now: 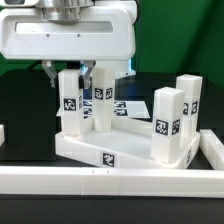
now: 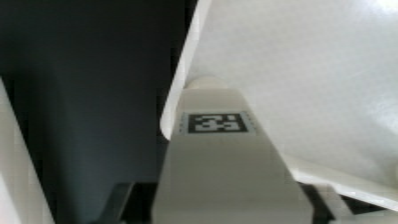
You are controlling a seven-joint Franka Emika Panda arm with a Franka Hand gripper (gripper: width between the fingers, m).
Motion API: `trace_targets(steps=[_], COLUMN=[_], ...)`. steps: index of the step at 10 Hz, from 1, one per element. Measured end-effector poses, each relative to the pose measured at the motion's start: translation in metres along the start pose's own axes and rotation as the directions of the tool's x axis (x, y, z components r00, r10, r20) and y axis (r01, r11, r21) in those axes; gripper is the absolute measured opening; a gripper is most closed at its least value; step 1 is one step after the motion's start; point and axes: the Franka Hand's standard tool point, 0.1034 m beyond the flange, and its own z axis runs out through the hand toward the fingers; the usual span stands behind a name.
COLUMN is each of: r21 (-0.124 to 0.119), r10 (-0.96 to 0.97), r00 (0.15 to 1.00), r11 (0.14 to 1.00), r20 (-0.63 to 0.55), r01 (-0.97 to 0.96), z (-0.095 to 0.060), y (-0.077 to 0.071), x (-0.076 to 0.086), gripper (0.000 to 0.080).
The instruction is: Assemble desk
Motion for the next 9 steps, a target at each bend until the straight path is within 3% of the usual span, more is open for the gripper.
trace_targets(steps=[2, 5, 9], r21=[0.002, 0.008, 0.057], r10=[0.035, 0.267, 0.611], r00=[0.999, 0.964, 0.791], r11=[0.999, 0.964, 0.79], r20=[0.0, 0.0, 0.015], r01=[-0.035, -0.267, -0.611], z=[0.0001, 0.0003, 0.0014], y=[-0.0002, -0.0003, 0.0022], x=[0.0, 0.0, -0.0006], gripper=[0.0288, 0.0288, 0.0289])
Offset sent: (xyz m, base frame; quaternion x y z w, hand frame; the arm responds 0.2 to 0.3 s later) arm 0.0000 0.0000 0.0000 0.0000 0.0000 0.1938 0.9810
